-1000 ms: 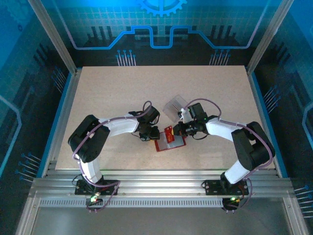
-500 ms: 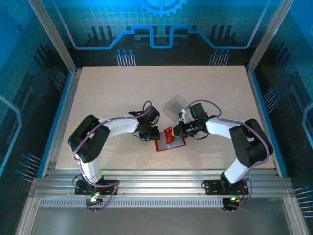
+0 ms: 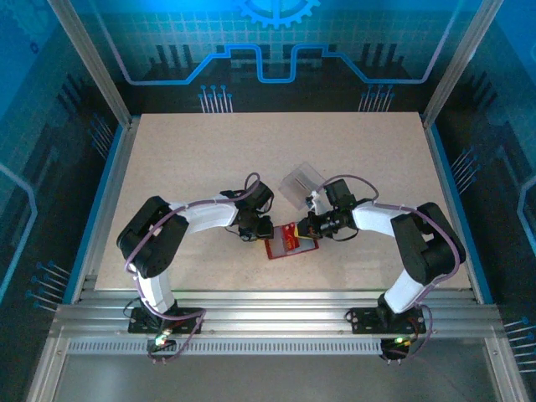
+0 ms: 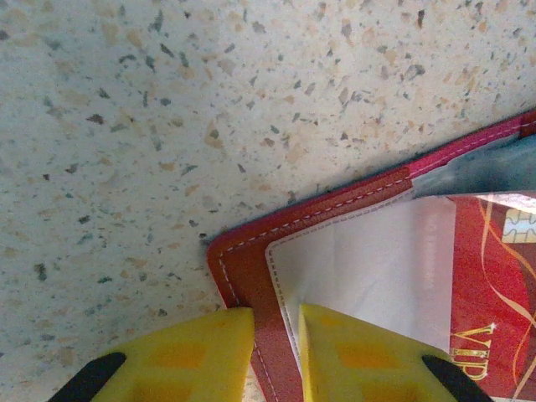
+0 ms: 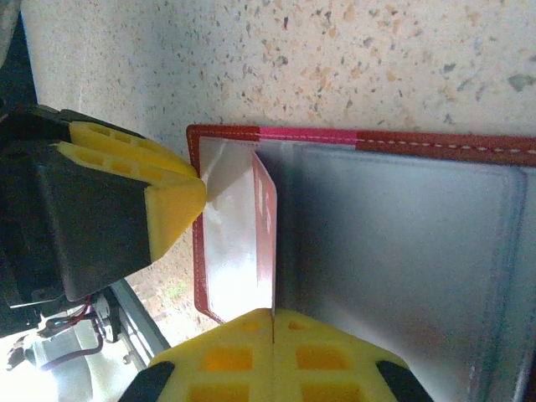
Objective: Put the credit cards into the card holder
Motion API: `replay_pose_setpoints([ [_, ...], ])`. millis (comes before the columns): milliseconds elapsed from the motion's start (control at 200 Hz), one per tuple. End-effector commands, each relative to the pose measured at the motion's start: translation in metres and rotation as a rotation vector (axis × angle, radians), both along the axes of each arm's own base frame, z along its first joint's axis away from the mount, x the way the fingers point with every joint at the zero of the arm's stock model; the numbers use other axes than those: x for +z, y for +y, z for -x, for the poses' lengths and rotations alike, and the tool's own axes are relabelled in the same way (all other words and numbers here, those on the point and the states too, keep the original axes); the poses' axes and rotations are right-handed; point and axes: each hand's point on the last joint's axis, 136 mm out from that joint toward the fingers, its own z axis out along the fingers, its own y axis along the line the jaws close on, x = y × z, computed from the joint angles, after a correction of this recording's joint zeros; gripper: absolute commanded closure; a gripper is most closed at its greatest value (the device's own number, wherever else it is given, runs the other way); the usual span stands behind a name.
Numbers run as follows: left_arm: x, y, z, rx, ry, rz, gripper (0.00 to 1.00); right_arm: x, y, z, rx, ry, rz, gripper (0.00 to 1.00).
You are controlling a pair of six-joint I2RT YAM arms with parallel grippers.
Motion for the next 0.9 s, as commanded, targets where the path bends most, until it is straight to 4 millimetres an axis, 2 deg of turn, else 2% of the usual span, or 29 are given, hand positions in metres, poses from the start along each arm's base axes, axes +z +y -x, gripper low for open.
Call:
replay_pose_setpoints([
  [0,-0.028,0.005,0.013,0.012,0.071,-0.037,0.75,-0.013,-0.005,0.014,0.015,0.060,0.019,1.00],
  [460,-0.032,0.004,0.017,0.017,0.081,-0.023,0.75,-0.016,0.011,0.010,0.035,0.063,0.041,1.00],
  [890,-0.035,0.004,0.021,0.029,0.088,-0.012,0.75,-0.026,0.019,0.018,0.017,0.091,0.089,1.00],
])
